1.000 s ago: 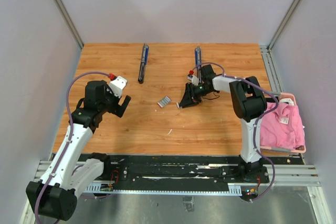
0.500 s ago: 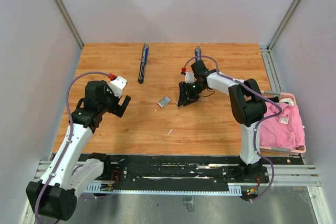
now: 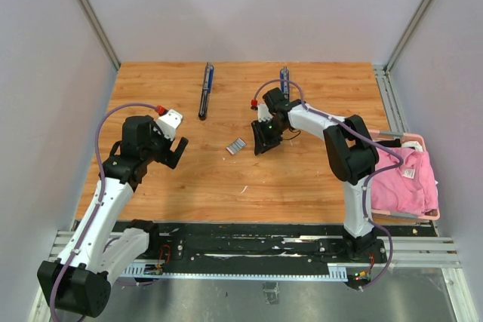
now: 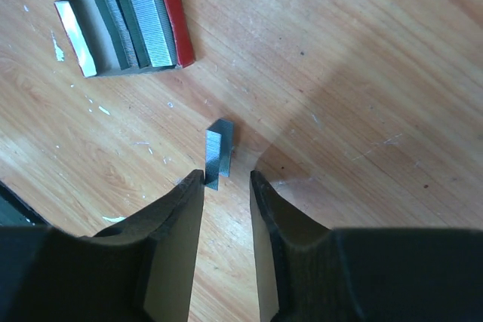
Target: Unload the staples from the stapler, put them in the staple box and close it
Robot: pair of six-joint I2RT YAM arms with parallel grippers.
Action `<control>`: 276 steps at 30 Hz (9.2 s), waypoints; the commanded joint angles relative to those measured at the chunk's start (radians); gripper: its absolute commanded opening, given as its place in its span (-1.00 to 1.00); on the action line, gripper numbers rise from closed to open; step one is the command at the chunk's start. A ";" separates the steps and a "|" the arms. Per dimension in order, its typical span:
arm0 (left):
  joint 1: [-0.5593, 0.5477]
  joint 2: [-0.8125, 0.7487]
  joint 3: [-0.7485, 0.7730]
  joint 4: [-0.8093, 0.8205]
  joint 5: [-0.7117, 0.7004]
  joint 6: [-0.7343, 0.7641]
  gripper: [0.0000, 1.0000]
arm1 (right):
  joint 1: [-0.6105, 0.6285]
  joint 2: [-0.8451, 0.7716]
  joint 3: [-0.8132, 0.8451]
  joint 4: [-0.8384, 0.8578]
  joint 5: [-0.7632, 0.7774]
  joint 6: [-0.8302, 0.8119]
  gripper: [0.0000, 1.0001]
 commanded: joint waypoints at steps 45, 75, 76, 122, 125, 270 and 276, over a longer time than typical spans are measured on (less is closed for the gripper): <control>0.004 -0.015 -0.008 0.020 0.002 0.007 0.96 | -0.074 0.031 0.001 0.007 -0.235 0.009 -0.63; 0.004 -0.036 -0.008 0.015 0.012 0.008 0.96 | 0.009 -0.028 0.058 -0.049 0.012 -0.353 -0.13; 0.004 -0.037 -0.008 0.016 0.012 0.008 0.96 | 0.006 -0.019 0.066 -0.050 0.015 -0.343 -0.13; 0.004 -0.029 -0.009 0.015 0.014 0.011 0.96 | 0.015 0.083 0.087 -0.093 0.065 -0.280 -0.21; 0.004 -0.029 -0.009 0.015 0.014 0.011 0.96 | 0.024 0.084 0.087 -0.095 0.086 -0.281 -0.21; 0.004 -0.027 -0.005 0.009 0.017 0.009 0.96 | 0.031 0.102 0.150 -0.194 0.002 -0.301 -0.97; 0.004 -0.026 -0.005 0.010 0.017 0.008 0.96 | -0.001 0.105 0.151 -0.194 -0.169 -0.296 -0.98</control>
